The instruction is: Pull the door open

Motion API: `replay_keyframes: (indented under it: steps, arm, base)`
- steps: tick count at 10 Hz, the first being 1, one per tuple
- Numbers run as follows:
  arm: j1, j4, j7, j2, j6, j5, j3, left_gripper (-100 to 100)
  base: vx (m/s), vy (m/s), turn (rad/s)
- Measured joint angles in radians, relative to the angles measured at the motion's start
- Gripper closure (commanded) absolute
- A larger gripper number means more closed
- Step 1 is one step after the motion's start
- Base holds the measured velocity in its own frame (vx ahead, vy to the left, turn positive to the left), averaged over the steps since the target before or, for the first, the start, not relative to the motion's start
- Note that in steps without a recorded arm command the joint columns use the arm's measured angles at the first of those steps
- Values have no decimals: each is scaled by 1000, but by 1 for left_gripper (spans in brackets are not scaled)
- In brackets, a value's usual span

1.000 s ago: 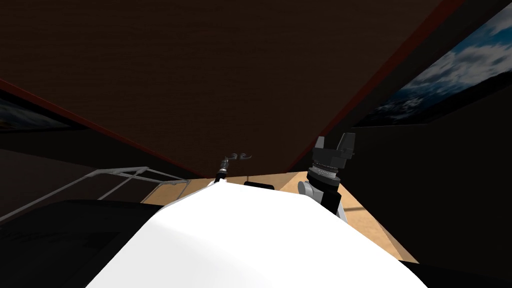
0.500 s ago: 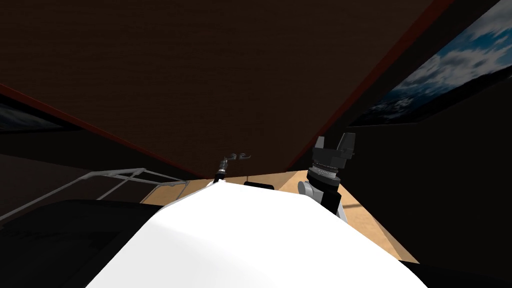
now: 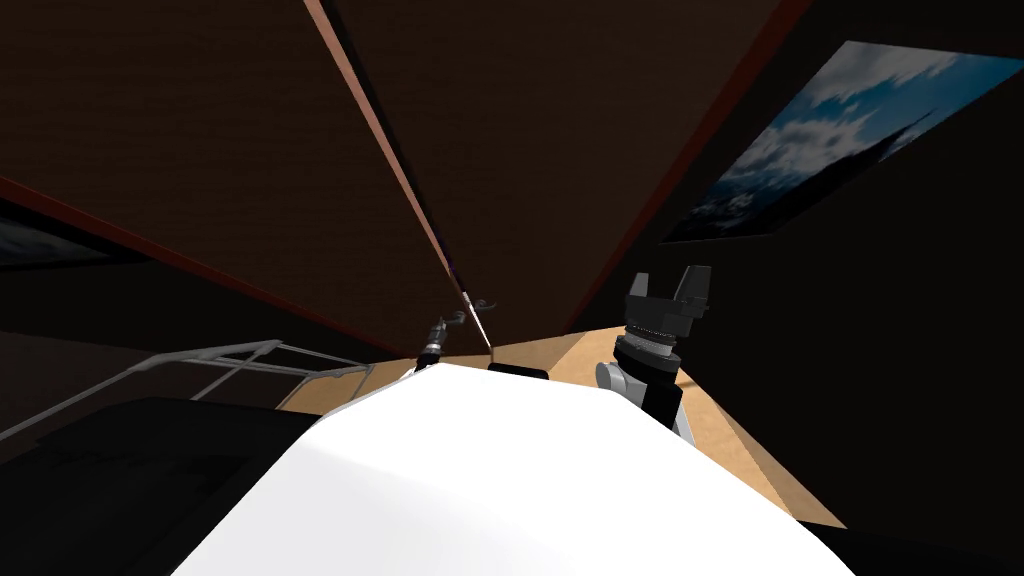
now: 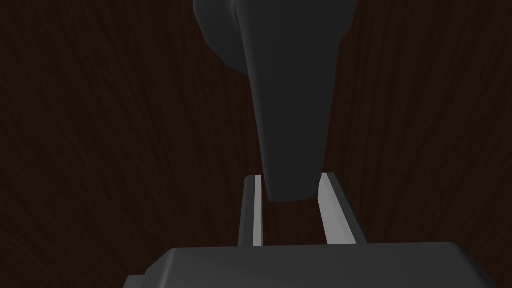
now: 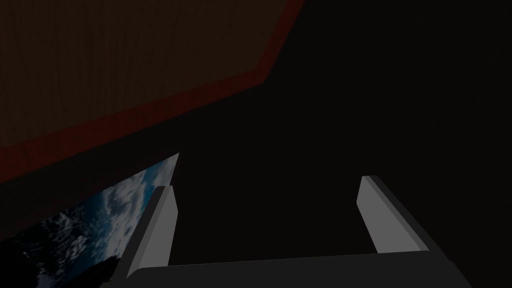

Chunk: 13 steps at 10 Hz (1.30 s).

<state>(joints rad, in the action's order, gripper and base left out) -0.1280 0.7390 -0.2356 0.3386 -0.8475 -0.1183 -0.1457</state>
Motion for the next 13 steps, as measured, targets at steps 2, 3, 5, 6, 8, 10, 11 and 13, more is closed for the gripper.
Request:
replay_keyframes:
  steps: [2,3,5,6,8,10,11,13]
  arm:
    - [-8,-24,-29,19,-37,4,14,100]
    - [-12,-32,-43,26,-55,7,23,100]
    - [-7,-43,-68,35,-82,16,46,100]
    - [-22,-17,-75,32,-81,20,57,100]
    - [-32,-18,-83,42,-89,22,59,100]
    - [-60,0,-98,55,-111,26,67,100]
    - [-71,1,-107,60,-123,31,74,100]
    - [-83,-15,-120,66,-152,38,88,100]
  base:
    - [-178,19,-182]
    - [-184,42,-214]
    - [-155,46,-155]
    - [-65,32,-22]
    - [-148,16,-113]
    - [-185,33,-124]
    - [-142,38,-70]
    - [-114,37,-99]
